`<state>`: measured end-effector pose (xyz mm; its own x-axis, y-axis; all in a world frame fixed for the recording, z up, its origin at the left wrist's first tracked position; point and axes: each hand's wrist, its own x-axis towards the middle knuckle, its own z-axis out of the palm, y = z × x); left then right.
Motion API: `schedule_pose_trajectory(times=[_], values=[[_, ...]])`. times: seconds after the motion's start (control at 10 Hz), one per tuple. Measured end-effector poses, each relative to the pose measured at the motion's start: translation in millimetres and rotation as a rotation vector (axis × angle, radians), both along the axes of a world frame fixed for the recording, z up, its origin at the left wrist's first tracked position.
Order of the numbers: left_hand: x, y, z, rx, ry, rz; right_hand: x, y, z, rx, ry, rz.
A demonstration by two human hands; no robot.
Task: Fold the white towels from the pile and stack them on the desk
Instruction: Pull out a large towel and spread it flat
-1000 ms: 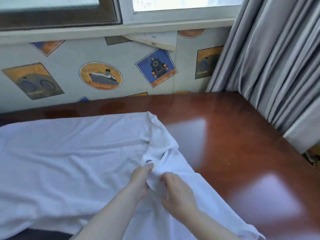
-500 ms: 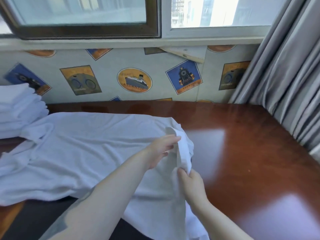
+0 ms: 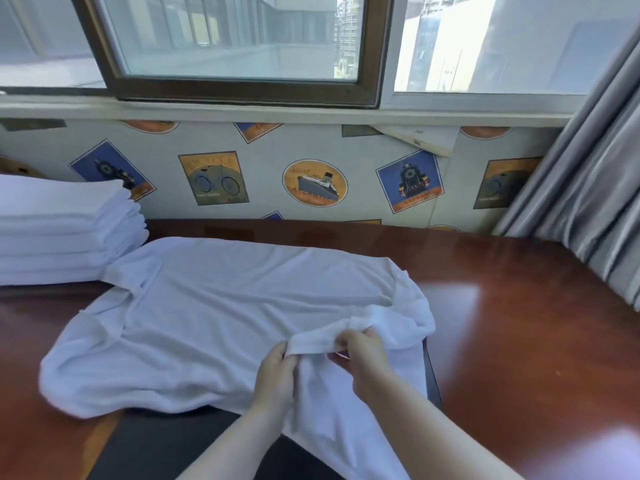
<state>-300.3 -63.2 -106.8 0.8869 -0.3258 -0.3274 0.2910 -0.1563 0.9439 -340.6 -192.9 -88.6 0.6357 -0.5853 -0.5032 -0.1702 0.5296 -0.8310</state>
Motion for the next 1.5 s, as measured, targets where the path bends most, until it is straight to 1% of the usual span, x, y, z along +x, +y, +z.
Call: schedule_pose_trajectory(times=[0.1, 0.2, 0.3, 0.4, 0.5, 0.6, 0.7, 0.8, 0.9, 1.0, 1.1, 1.2, 1.3, 1.4, 1.5], values=[[16.9, 7.9, 7.7, -0.092, 0.085, 0.051, 11.7, 22.0, -13.5, 0.109, 0.065, -0.117], [16.3, 6.9, 11.6, -0.053, 0.012, 0.003, 18.2, 35.7, -30.5, -0.045, 0.224, -0.201], [15.0, 15.9, 19.2, -0.054, -0.14, -0.164, 15.5, 29.5, -36.2, -0.337, 0.402, -0.068], [9.2, 24.2, 27.0, -0.057, -0.214, -0.529, 11.4, 16.7, -38.2, -0.714, 0.61, 0.349], [1.0, 28.6, 43.7, -0.162, -0.195, -0.784, 7.0, 0.0, -39.8, -1.102, 0.839, 0.653], [1.1, 29.8, 58.3, -0.18, -0.178, -0.828, 0.7, -20.5, -40.7, -1.034, 0.904, 0.738], [6.6, 30.9, 65.0, -0.217, -0.115, -0.835, -3.9, -36.2, -33.5, -1.025, 0.932, 0.729], [15.9, 28.7, 62.8, -0.189, -0.087, -0.669, -3.4, -50.9, -33.8, -0.949, 0.91, 0.688], [30.9, 22.6, 26.1, 0.249, -0.309, -0.513, -3.9, -73.3, -46.3, -0.979, 0.915, 0.685], [35.2, 21.3, -30.4, 0.638, -0.396, -0.591, -16.0, -71.9, -60.7, -0.987, 0.856, 0.774], [28.8, 23.7, -81.1, 0.979, -0.481, -0.533, -21.9, -80.3, -83.8, -1.074, 0.824, 1.002], [19.1, 23.6, -105.4, 1.14, -0.496, -0.596, -25.8, -89.9, -94.7, -1.154, 0.832, 1.113], [5.5, 14.8, -113.8, 1.273, -0.514, -0.538, -25.9, -96.4, -100.3, -1.217, 0.903, 1.116], [-12.0, -12.4, -106.5, 1.364, -0.602, -0.535, -27.9, -108.4, -106.9, -1.272, 0.955, 1.127], [-23.8, -41.5, -95.5, 1.389, -0.574, -0.642, -38.0, -130.2, -105.2, -1.374, 1.03, 1.172]])
